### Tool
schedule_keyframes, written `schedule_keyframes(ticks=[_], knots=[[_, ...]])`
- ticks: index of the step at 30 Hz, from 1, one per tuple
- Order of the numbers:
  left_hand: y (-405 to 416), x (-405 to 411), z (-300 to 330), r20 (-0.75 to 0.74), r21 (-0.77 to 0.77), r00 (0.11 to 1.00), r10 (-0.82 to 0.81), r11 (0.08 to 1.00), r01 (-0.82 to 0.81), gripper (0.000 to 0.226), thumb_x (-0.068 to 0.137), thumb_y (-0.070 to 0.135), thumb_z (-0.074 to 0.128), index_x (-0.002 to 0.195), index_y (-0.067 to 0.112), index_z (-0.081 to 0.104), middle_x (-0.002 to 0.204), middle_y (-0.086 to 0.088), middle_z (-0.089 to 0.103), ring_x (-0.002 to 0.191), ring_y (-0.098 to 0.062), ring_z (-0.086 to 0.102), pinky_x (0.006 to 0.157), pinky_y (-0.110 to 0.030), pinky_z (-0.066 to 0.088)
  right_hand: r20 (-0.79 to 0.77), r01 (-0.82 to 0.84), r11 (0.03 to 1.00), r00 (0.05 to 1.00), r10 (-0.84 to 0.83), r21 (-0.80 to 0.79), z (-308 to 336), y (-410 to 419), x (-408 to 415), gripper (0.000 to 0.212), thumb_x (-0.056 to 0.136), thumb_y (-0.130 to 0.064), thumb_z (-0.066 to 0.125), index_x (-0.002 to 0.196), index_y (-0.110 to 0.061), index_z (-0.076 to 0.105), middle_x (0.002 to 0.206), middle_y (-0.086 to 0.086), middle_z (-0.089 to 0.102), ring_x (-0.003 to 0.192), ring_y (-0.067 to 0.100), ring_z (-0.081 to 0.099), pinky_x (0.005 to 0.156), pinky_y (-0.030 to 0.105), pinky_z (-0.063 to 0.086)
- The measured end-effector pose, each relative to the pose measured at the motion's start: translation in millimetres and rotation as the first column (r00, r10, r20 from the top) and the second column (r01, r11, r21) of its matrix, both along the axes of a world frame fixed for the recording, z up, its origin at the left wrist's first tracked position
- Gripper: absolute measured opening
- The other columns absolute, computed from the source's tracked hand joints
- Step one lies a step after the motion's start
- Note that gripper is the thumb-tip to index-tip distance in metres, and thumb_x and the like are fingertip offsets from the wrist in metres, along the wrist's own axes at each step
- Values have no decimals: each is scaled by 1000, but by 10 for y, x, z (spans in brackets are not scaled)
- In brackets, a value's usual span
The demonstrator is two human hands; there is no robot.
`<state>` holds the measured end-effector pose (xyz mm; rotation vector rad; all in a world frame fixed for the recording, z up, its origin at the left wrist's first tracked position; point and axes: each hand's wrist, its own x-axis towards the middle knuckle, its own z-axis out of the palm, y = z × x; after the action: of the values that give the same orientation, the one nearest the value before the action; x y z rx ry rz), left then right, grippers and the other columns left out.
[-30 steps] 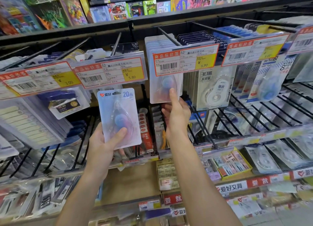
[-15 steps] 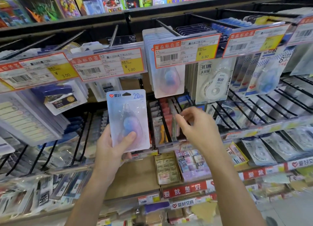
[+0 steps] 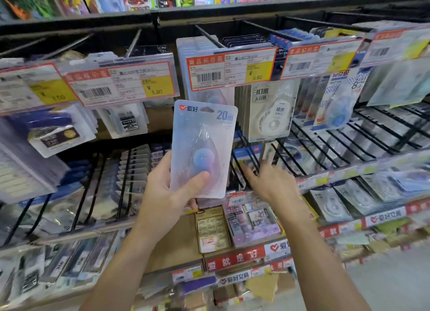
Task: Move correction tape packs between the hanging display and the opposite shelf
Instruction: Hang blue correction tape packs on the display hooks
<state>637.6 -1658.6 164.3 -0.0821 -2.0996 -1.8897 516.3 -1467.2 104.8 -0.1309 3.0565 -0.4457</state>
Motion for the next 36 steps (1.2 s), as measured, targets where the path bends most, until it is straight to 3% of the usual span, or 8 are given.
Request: schedule_keyframes(ticks=[4, 11, 15, 18, 22, 31, 36], knots=[[20, -36, 68, -36, 16, 999, -14, 1000, 15, 31, 83, 20, 70, 113, 19, 62, 86, 3, 68, 48, -12, 55, 43, -23, 47, 6, -1, 1000, 1000, 1, -19, -37, 10, -14, 69, 100, -65, 30, 124, -6, 56, 118, 22, 66, 108, 39, 63, 84, 43, 45], [52, -128, 189, -114, 4, 992, -54, 998, 55, 32, 85, 20, 73, 115, 18, 61, 88, -7, 67, 47, -29, 51, 43, -34, 48, -34, 1, 1000, 999, -1, 2, -65, 6, -29, 72, 98, -69, 28, 115, -6, 60, 112, 21, 68, 103, 37, 65, 81, 41, 45], [123, -224, 273, -120, 22, 992, -26, 999, 29, 32, 84, 18, 71, 114, 17, 61, 92, -2, 68, 57, -19, 57, 45, -31, 51, -65, -6, 1000, 998, 6, 5, -83, 20, -27, 72, 98, -68, 29, 114, -5, 61, 110, 21, 68, 102, 38, 65, 79, 41, 44], [141, -290, 331, -141, 15, 990, -1, 1000, 3, 34, 85, 20, 71, 117, 19, 61, 104, -5, 70, 79, -14, 67, 60, -24, 57, -80, -15, 1000, 997, 15, -2, -106, 20, -34, 71, 99, -67, 29, 114, -5, 60, 109, 21, 68, 101, 38, 65, 77, 41, 44], [171, -362, 380, -118, 53, 993, 6, 999, 0, 37, 86, 20, 72, 121, 18, 60, 107, -7, 68, 76, -17, 65, 48, -31, 53, -88, -18, 1000, 996, 17, -4, -135, 30, -37, 70, 99, -67, 28, 111, -7, 61, 106, 19, 69, 98, 36, 65, 71, 39, 37], [297, -362, 244, -89, 151, 996, -4, 988, 18, 44, 85, 20, 69, 127, 12, 58, 104, -3, 69, 82, -23, 69, 45, -31, 52, -104, -20, 1000, 994, 21, 10, -163, 37, -40, 71, 98, -69, 25, 108, -8, 61, 104, 18, 69, 96, 36, 65, 70, 39, 37], [295, -327, 147, -76, 158, 997, -1, 987, 13, 40, 86, 20, 69, 124, 14, 59, 98, 3, 70, 76, -22, 68, 43, -31, 52, -87, -29, 999, 996, 31, 15, -161, 35, -38, 71, 99, -70, 24, 105, -8, 59, 103, 17, 68, 96, 36, 64, 70, 39, 38]])
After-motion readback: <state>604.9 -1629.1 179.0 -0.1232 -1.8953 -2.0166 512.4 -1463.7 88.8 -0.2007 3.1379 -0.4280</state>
